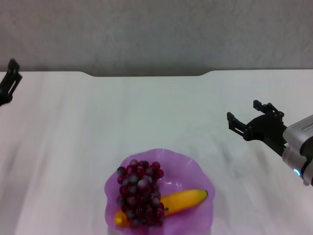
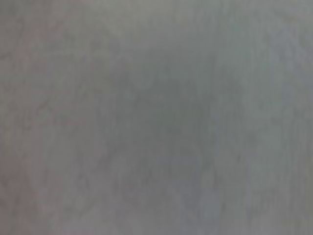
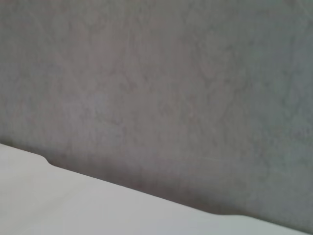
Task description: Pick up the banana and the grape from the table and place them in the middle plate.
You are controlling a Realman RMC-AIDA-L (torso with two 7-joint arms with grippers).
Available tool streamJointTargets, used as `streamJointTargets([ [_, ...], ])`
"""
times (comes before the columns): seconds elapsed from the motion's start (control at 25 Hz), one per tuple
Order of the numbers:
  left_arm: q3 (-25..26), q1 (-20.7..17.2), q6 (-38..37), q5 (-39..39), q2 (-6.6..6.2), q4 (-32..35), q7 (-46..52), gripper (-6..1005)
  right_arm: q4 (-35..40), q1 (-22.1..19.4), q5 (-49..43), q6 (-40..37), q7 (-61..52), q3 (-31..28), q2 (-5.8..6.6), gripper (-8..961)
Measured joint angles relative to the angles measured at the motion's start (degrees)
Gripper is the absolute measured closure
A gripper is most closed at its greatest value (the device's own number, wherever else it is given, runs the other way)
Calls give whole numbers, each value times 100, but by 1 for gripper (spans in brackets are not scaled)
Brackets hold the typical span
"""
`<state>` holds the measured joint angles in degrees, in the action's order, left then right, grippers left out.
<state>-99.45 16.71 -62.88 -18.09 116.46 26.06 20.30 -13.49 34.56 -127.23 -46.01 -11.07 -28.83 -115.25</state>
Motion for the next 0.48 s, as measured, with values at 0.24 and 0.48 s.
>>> streamJointTargets([
  [0.24,8,314,-114,-22,50,-1092,104,108,-221,-29,65,-118,1145,-222,-33,92],
  [0.48,9,478,-111,-17,58,-1568,261,108,-397,-191,73,-724,1701,-264,-32,92],
])
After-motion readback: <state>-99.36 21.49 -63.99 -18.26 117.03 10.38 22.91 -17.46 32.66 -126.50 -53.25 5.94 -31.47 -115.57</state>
